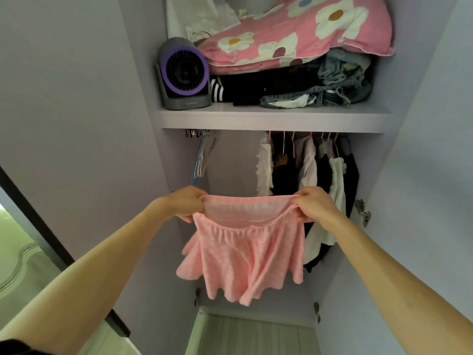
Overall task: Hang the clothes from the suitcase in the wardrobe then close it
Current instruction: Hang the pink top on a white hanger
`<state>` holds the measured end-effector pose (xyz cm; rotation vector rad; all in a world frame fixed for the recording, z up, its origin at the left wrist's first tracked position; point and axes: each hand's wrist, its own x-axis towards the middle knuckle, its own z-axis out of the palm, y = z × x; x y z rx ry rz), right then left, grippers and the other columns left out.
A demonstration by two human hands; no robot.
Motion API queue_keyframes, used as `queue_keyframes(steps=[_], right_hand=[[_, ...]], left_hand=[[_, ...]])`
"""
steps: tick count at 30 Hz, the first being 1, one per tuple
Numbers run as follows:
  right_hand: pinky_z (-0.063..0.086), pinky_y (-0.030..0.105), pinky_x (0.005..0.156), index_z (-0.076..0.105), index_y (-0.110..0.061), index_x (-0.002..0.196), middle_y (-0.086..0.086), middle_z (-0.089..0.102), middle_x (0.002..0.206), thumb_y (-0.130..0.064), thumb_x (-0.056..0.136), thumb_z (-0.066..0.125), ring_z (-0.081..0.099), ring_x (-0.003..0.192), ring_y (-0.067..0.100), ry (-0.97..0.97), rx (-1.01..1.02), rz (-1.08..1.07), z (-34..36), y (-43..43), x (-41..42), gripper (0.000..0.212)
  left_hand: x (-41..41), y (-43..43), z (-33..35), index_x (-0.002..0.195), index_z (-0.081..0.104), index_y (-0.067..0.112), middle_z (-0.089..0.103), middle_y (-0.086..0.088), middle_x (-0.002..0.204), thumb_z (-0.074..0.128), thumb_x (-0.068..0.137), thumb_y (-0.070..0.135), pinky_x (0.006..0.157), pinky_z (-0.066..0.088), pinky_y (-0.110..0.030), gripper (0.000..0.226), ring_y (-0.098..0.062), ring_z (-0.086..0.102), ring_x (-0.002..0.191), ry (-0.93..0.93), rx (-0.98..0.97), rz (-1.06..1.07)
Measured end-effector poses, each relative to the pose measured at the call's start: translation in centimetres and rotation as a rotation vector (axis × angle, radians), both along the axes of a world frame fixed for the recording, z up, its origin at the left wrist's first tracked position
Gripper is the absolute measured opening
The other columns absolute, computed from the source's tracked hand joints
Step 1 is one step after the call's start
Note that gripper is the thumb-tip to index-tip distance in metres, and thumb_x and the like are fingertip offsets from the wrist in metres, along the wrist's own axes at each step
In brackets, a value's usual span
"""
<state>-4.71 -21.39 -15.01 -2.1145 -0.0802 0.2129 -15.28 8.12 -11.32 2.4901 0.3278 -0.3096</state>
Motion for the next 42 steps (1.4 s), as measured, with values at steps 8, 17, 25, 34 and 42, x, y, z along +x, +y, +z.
queue_keyframes(steps=[8,17,25,34,42], right_hand=[[0.062,0.034,0.060,0.067,-0.010,0.098,0.010,0.073,0.071,-0.005,0.085,0.046,0.073,0.065,0.025,0.045,-0.516,0.099,-1.3,-2.8,1.1,0.026],[0.061,0.031,0.059,0.066,-0.026,0.092,0.001,0.073,0.067,-0.013,0.081,0.052,0.072,0.064,0.015,-0.032,-0.348,0.198,-2.4,1.4,1.1,0.022],[0.054,0.032,0.083,0.070,-0.034,0.090,-0.016,0.067,0.092,-0.024,0.089,0.056,0.065,0.092,0.013,-0.068,-0.386,0.366,-3.7,8.8,4.0,0.018],[0.047,0.029,0.084,0.062,-0.025,0.114,-0.007,0.067,0.111,-0.037,0.093,0.054,0.062,0.103,0.018,-0.157,-0.227,0.333,-4.9,23.4,11.2,0.025],[0.049,0.032,0.079,0.055,-0.009,0.121,0.014,0.065,0.115,-0.043,0.102,0.043,0.063,0.097,0.031,-0.223,-0.125,0.260,-10.1,36.0,16.7,0.041]], left_hand=[[-1.9,2.2,-2.2,0.109,0.063,0.012,0.066,-0.009,0.111,0.053,0.096,0.011,0.071,0.044,-0.027,0.017,-0.024,0.061,0.093,-0.012,0.198,0.165],[-1.7,0.6,-4.2,0.110,0.067,0.025,0.064,0.000,0.114,0.042,0.091,0.015,0.089,0.047,-0.036,0.033,-0.024,0.058,0.106,0.059,0.516,0.031],[1.7,5.2,-1.2,0.152,0.034,0.033,0.016,-0.003,0.166,0.025,0.100,0.035,0.120,-0.005,-0.057,0.053,-0.020,0.002,0.154,0.109,1.000,-0.049],[7.0,13.1,-0.2,0.160,0.012,0.019,-0.007,-0.017,0.166,0.029,0.099,0.054,0.115,-0.017,-0.063,0.072,-0.032,-0.014,0.152,-0.034,1.500,0.025],[7.5,19.1,-5.8,0.158,-0.011,0.017,-0.026,-0.022,0.160,0.015,0.100,0.056,0.111,-0.023,-0.064,0.075,-0.042,-0.026,0.147,-0.179,1.751,0.090]])
